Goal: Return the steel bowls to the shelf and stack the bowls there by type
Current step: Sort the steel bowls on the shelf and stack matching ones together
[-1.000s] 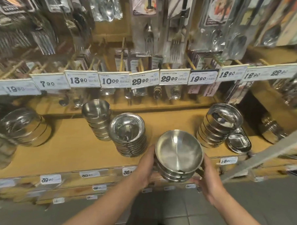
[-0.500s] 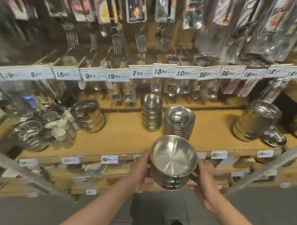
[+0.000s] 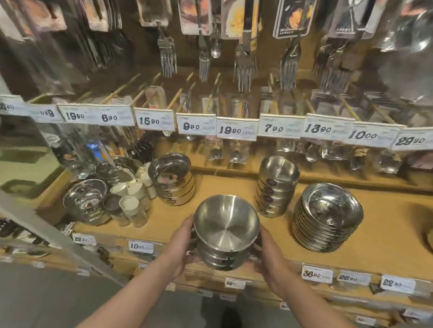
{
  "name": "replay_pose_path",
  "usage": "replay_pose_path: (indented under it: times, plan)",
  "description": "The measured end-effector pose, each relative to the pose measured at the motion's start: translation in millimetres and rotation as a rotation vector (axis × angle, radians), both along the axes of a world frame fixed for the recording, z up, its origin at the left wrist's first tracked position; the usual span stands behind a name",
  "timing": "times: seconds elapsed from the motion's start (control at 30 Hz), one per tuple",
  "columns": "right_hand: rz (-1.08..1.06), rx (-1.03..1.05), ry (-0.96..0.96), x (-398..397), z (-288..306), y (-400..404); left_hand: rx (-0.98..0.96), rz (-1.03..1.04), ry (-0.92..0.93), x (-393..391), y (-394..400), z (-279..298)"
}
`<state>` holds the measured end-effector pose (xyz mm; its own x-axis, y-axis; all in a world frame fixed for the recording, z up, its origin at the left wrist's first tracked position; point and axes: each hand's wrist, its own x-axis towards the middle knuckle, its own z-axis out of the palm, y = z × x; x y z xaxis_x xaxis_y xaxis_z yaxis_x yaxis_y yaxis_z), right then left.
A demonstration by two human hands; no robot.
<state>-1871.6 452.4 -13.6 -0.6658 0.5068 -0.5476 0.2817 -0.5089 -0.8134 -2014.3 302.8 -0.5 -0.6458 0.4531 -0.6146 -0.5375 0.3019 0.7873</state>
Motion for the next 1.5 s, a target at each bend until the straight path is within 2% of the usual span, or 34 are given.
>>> replay_pose_path:
  times: [0.17, 0.3, 0.4, 0.73, 0.9, 1.03, 1.2, 1.37, 1.5]
  plan:
    - [-0.05, 0.008, 0.016, -57.5, -23.3, 31.4, -0.016, 0.008, -0.029, -51.4, 33.3, -24.8]
    - [-0.013, -0.035, 0.01, -84.9, -29.0, 53.6, -0.031, -0.016, -0.053, -78.8, 55.6, -36.8]
    - [-0.01, -0.03, -0.01, -100.1, -34.1, 64.5, -0.029, 0.04, -0.094, -94.0, 69.6, -39.4]
    - [-0.169, -0.125, 0.181, -123.8, -48.4, 72.0, 0.074, 0.168, -0.161, -113.8, 92.7, -40.3]
    - [-0.208, -0.059, 0.139, -127.0, -47.2, 61.8, 0.08, 0.134, -0.182, -110.3, 86.8, -38.6]
    - [-0.239, -0.106, 0.09, -87.5, -37.5, 34.7, 0.029, 0.101, -0.224, -90.3, 60.9, -28.1]
    - [-0.428, -0.049, 0.008, 1.7, -14.1, -2.1, 0.075, -0.031, -0.199, -32.4, 23.2, -28.5]
    - [-0.617, 0.021, -0.036, 97.5, 4.2, -12.8, 0.097, -0.227, -0.211, 25.4, 33.6, -28.1]
    - [-0.797, 0.055, -0.002, 165.2, 11.0, -12.6, 0.094, -0.427, -0.149, 76.4, 61.2, -14.1]
